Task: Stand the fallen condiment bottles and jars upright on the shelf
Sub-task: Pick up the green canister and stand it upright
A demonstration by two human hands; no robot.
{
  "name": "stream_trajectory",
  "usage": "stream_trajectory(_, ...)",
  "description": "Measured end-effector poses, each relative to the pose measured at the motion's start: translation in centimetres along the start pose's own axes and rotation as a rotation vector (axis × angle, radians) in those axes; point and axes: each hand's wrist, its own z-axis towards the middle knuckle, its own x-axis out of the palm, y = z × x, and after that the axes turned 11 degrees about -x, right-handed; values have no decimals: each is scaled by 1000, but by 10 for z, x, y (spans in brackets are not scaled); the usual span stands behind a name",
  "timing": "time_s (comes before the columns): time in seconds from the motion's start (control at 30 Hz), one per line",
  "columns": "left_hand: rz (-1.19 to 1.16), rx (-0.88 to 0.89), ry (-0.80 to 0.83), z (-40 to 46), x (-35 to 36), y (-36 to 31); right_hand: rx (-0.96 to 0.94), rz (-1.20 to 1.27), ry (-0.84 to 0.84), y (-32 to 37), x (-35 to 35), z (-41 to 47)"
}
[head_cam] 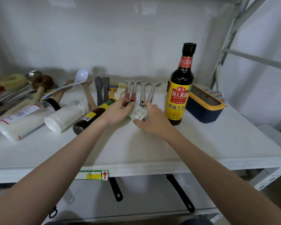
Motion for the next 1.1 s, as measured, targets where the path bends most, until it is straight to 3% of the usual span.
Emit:
stream_trajectory(0.27, -87, -26, 49, 3, 6, 15, 103, 137, -84, -2, 12, 5)
stream_trajectory(0.43, -282, -19, -15, 7, 4, 10, 230, 540, -207, -3, 7, -1)
stream_trajectory(0.57, -420, -42, 93, 10, 1, 2, 311, 847, -274, -3, 4, -3)
stream_trajectory(0.7, -584, -69, 234, 9, 3, -5, 307, 1182, -235, 2, 1, -5)
stream_trajectory(0.8, -702, -32, 186, 7, 3, -10, 342, 1379, -247, 4, 2, -2)
stream_trajectory(1.0, -625, 148, 3, -2, -3, -18, 266, 1324, -140, 0, -5, -2)
stream_trajectory(1.1, -500, 207, -86, -4, -4, -22, 193, 1078, -109, 3, -10, -5)
